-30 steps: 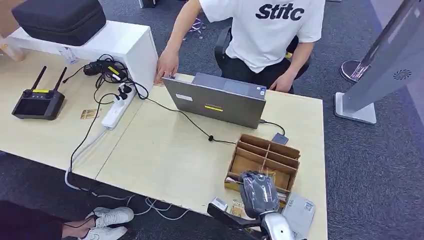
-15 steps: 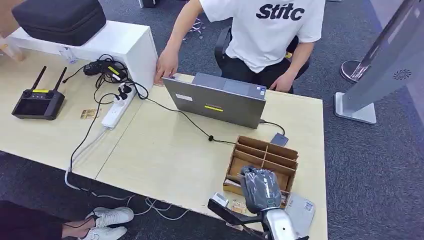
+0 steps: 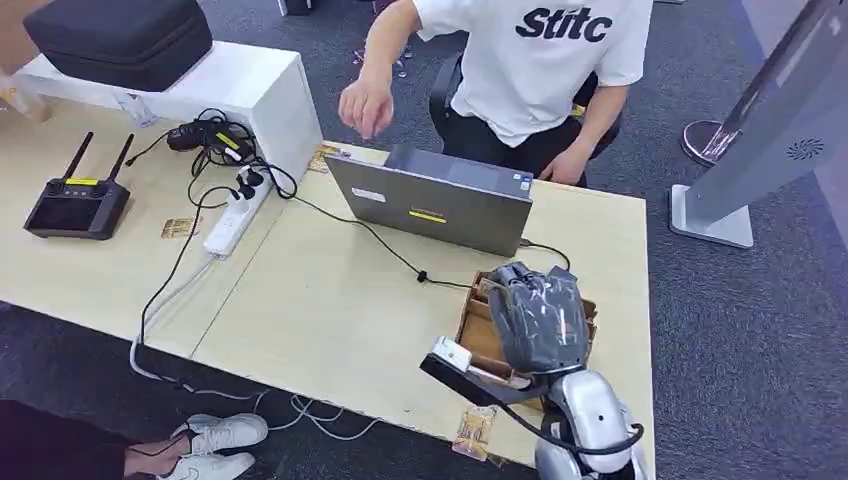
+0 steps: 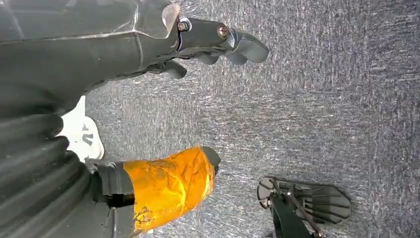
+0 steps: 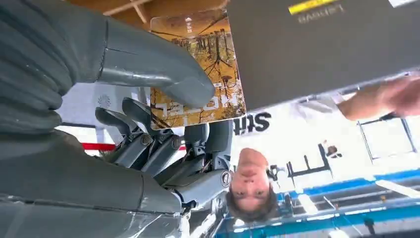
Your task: Pass the card to the sensor for recognition and then transmit it.
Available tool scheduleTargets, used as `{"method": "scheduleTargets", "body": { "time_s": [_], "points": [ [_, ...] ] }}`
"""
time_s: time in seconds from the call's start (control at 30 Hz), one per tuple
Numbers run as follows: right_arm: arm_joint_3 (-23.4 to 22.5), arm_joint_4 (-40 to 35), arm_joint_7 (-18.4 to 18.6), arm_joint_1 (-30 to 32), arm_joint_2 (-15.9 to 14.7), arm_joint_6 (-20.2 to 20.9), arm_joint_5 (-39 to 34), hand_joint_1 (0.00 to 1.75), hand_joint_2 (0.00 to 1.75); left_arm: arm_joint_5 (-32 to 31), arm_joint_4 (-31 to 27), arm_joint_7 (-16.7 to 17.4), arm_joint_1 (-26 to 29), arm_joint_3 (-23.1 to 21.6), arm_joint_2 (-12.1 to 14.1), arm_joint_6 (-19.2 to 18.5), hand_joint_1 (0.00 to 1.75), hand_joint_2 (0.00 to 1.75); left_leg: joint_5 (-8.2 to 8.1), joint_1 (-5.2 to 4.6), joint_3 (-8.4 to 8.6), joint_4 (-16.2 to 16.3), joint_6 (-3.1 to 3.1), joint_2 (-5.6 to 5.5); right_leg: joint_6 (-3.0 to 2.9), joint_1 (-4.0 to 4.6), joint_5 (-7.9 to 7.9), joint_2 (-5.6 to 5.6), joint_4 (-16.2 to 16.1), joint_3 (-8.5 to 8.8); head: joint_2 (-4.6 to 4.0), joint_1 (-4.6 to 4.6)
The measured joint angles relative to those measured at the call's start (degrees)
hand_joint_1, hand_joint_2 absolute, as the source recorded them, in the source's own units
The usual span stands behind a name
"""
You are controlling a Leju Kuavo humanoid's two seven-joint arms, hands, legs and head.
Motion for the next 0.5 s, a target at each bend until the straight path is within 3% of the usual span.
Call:
{"method": "scheduleTargets", "body": {
  "time_s": [0.1, 0.2, 0.37, 0.5],
  "points": [
    [0.0, -0.9, -1.0, -0.3, 0.0, 0.7, -2.0, 1.75, 1.75, -0.1, 0.0, 0.0, 0.0, 0.0, 0.0, 0.0, 0.0, 1.75, 0.0, 0.0, 0.0, 0.0, 0.0, 0.01, 0.0, 0.0, 0.0, 0.01, 0.0, 0.0, 0.0, 0.0],
    [0.4, -1.4, -3.0, -1.9, 0.0, 4.9, -9.3, 1.75, 1.75, -0.4, 0.0, 0.0, 0.0, 0.0, 0.0, -0.3, 0.0, 1.75, 0.0, 0.0, 0.0, 0.0, 0.0, 0.02, 0.0, 0.0, 0.0, 0.01, 0.0, 0.0, 0.0, 0.0],
    [0.1, 1.8, -1.5, -8.8, 1.3, 10.6, -15.9, 1.75, 1.75, -1.6, 0.0, -0.2, -0.2, 0.0, 0.3, -0.5, 0.0, 1.75, 0.08, 0.01, 0.0, 0.0, -0.09, 0.04, -0.11, 0.0, 0.11, 0.05, 0.0, -0.02, 0.0, 0.02],
    [-1.8, 7.0, -0.4, -14.8, 2.7, 11.7, -17.2, 1.75, 1.75, -2.4, 0.0, -0.2, -0.4, 0.0, 0.6, -1.0, 0.0, 1.75, 0.2, 0.01, -0.01, 0.0, -0.04, 0.02, -0.12, 0.01, 0.15, 0.02, 0.0, -0.02, -0.02, 0.02]
  ]
}}
